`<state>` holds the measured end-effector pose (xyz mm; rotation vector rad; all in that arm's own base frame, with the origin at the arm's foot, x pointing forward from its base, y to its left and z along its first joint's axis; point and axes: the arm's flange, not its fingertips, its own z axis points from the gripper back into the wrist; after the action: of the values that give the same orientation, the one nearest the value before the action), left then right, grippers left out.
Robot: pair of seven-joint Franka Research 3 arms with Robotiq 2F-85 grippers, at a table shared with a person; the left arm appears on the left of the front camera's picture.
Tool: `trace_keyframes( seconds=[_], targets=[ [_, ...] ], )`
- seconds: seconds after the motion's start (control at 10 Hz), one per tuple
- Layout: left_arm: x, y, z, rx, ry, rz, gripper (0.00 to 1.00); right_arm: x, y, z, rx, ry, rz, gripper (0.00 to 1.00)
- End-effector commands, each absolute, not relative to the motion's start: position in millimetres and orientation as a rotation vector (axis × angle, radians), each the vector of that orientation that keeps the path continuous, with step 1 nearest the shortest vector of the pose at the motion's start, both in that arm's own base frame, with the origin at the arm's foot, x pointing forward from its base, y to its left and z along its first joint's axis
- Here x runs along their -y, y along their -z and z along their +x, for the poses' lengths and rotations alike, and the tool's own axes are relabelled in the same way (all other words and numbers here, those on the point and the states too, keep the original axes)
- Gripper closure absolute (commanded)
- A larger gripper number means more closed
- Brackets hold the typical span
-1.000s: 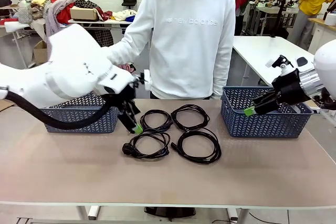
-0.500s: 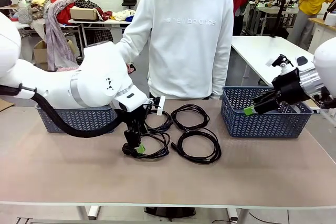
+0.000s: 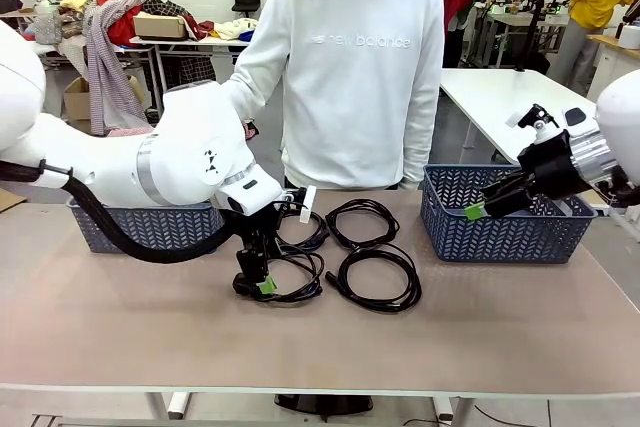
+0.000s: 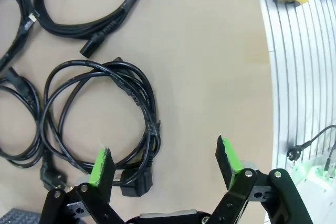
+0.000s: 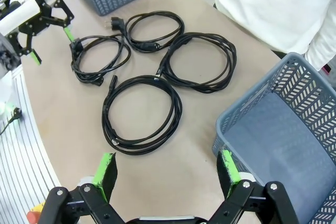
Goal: Organize the cables according to human instructions.
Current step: Pick up a bundle of cables and place it in the basket indicated by the human.
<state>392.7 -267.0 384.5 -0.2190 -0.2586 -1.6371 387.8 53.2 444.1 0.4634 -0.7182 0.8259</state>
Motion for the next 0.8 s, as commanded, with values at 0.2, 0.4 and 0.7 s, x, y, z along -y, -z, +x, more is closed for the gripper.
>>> trace_keyframes(
  seconds=[0.2,0.4,0.7],
  targets=[
    [267,-385,393,0.259,1.637,-0.219,0.00,-52,-441,394,0.747,-0.856,0.465,0.00],
    [275,-375,389,0.239,1.657,-0.190,0.00,-52,-441,394,0.747,-0.856,0.465,0.00],
    [285,-360,386,0.196,1.658,-0.145,0.00,-52,-441,394,0.747,-0.856,0.465,0.00]
  ],
)
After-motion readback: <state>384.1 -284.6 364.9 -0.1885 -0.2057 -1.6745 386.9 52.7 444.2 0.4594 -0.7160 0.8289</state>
